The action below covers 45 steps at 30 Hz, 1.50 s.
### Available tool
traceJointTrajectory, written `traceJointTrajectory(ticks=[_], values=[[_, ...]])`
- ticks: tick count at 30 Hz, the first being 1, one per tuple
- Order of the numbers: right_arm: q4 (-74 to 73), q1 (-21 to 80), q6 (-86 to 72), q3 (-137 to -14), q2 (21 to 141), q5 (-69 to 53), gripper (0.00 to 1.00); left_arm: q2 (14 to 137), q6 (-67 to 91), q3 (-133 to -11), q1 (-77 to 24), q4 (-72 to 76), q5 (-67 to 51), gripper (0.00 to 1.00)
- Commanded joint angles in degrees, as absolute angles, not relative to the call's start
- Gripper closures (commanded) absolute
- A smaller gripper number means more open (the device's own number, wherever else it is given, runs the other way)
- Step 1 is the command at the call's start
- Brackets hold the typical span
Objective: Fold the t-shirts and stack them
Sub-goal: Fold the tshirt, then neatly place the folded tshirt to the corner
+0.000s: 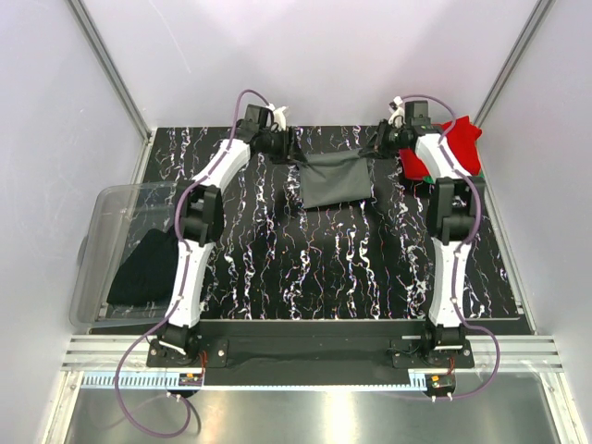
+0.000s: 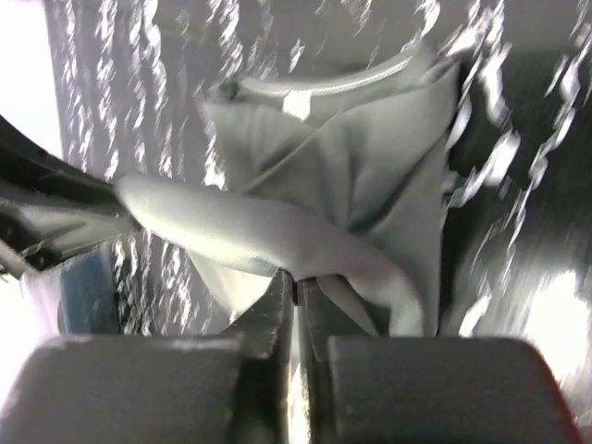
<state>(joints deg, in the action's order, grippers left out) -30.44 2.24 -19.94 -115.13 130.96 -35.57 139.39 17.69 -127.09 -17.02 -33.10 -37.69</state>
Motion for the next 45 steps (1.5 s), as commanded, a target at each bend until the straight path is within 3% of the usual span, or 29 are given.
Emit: traceJointTrajectory(ticks=[1,2,5,7,9,12,17,23,35,45], values=[[-27.96,1.67,-19.07,-125.12,140.08,-34.8,0.72,145.8,16.88,-135.34,-15.91,-24.63,-32.88,0.39],[-27.6,1.67,-18.9,-126.98,141.84,-35.24,0.64,147.2,16.61,-137.0,-15.73,-22.87,-30.0,0.32],[-27.25,1.58,-16.89,-131.22,143.44,-33.4,0.52,149.07,14.77,-143.08,-15.73,-19.52,-22.88,0.18],[-27.42,1.5,-13.99,-130.96,139.95,-33.49,0.49,144.69,12.23,-141.51,-15.91,-20.03,-20.49,0.16],[-28.3,1.06,-11.51,-129.73,137.12,-32.61,0.37,140.82,11.43,-136.7,-15.91,-21.53,-20.12,0.16],[-30.49,0.35,-12.83,-127.09,134.91,-35.66,0.28,133.44,10.89,-129.57,-15.73,-21.8,-29.68,0.19],[-33.13,-2.02,-9.76,-124.1,138.07,-37.97,0.27,132.8,19.4,-122.89,-15.73,-15.69,-50.12,0.27],[-34.01,-2.11,-9.4,-126.12,143.78,-40.95,0.27,135.79,34.35,-113.48,-17.31,-3.8,-59.75,0.28],[-34.19,-2.11,-12.56,-128.14,149.5,-45.7,0.23,141.33,34.19,-113.46,-18.46,-8.33,-57.14,0.27],[-36.65,-1.41,-17.75,-131.92,155.74,-49.83,0.27,143.0,33.05,-113.91,-18.46,-10.55,-55.46,0.27]])
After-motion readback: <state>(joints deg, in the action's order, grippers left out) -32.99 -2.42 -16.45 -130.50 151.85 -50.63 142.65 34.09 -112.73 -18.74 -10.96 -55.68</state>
